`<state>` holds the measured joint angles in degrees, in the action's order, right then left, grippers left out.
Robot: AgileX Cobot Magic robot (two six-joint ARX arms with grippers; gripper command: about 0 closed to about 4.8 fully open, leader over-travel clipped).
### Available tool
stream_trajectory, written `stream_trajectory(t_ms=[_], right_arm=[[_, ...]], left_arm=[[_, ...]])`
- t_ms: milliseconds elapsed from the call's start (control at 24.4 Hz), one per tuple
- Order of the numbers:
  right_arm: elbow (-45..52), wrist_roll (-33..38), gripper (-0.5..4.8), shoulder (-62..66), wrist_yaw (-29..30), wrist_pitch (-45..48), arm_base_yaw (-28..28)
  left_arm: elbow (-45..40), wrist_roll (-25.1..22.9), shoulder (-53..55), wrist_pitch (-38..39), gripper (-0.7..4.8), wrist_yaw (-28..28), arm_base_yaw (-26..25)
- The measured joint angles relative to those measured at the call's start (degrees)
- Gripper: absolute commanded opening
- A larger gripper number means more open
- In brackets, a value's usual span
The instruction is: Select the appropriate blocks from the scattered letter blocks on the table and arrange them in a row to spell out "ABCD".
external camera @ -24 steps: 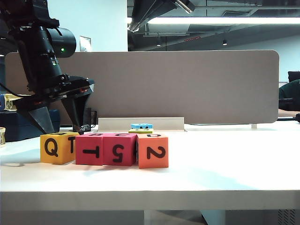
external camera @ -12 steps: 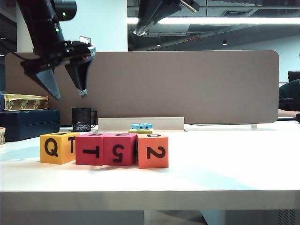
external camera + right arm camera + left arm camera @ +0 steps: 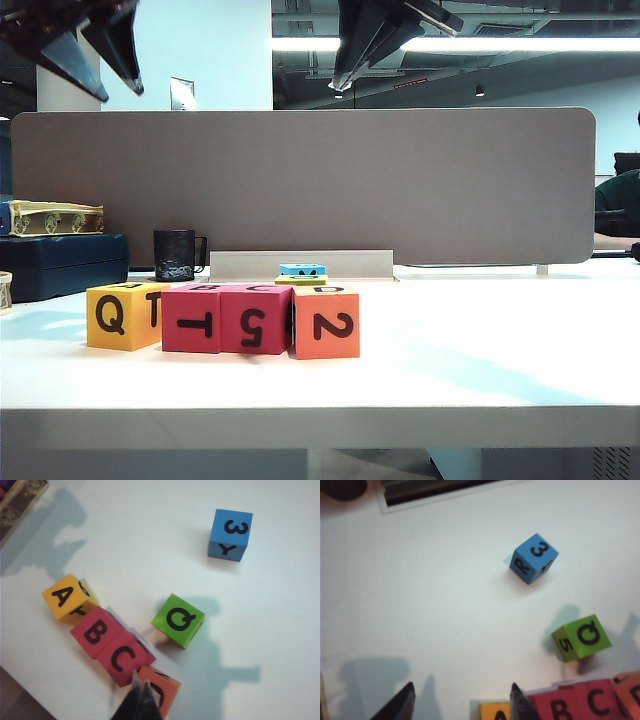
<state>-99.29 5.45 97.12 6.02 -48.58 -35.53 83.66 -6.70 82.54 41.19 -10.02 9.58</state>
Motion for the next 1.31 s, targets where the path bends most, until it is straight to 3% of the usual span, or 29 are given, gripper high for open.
stream_trajectory(t_ms=[123,410,696,1311], right_arm=[[0.00,0.00,-0.04,0.00,0.00,-0.55,0.26],[0.04,-0.72,-0.04,0.00,-0.94,-2.91,0.50],[3.61,-0.83,-0.04,0.00,-2.27,-3.15,0.52],[8.98,-0.83,-0.04,-0.02,-4.57,-3.41,0.63]], left_arm=[[-11.19,-0.09,-5.68,-7.32,2.36,-0.04,0.04],[-25.44,0.22,-7.89,-12.94,2.36,0.98,0.04],[-29.62,0.98,-8.26,-16.33,2.36,1.07,0.04],[-29.86,0.26,-8.26,-17.00,2.36,1.27,0.07]])
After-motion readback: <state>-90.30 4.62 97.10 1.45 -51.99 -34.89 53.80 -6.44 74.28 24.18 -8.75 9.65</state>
